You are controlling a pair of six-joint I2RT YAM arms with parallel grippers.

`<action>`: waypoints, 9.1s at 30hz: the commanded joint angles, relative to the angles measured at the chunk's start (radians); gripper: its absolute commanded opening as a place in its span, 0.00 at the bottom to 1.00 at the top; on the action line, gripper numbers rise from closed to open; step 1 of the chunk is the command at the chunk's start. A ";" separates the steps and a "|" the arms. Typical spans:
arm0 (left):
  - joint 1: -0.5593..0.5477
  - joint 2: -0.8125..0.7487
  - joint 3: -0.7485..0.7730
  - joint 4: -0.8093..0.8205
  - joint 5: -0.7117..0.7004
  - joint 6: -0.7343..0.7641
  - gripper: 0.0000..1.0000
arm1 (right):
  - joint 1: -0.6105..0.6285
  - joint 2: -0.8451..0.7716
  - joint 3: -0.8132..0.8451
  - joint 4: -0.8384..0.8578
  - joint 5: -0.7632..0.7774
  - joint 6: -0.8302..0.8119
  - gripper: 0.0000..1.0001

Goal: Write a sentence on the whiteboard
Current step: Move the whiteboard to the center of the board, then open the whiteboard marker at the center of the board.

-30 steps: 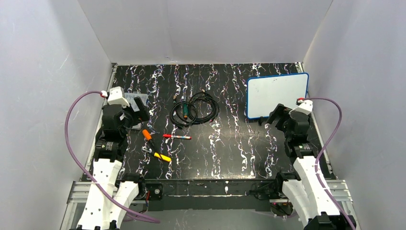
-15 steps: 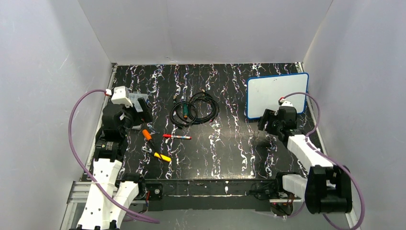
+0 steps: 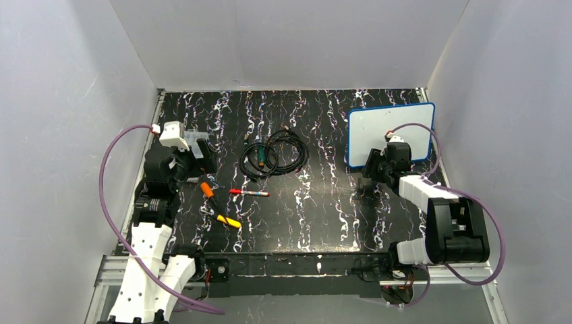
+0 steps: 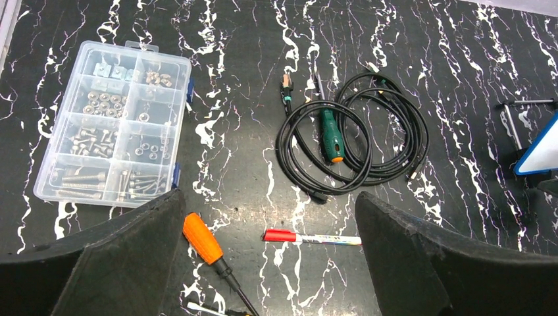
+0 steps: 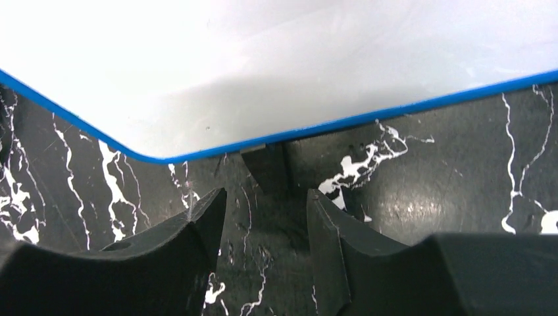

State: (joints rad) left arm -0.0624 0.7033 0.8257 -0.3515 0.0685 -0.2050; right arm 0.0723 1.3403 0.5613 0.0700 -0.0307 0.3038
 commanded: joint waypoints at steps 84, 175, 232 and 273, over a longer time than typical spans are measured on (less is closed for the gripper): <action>0.004 -0.007 -0.023 0.010 0.103 0.047 0.99 | 0.965 0.192 0.270 0.157 0.038 -0.145 0.50; -0.870 0.098 -0.105 -0.063 0.539 0.372 0.00 | 0.781 -0.133 0.534 -0.772 -0.752 -0.191 0.46; -0.647 0.166 -0.079 -0.037 0.838 0.354 0.00 | 0.779 -0.228 0.222 -0.068 -0.840 0.239 0.32; -0.633 0.074 -0.073 -0.098 0.615 0.384 0.00 | 0.628 -0.416 0.183 -0.157 -0.947 0.147 0.01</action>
State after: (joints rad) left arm -0.7147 0.7982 0.7452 -0.3782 0.8032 0.1535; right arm 0.7883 1.0023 0.7307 0.0257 -0.8555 0.5354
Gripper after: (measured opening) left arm 0.160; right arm 0.183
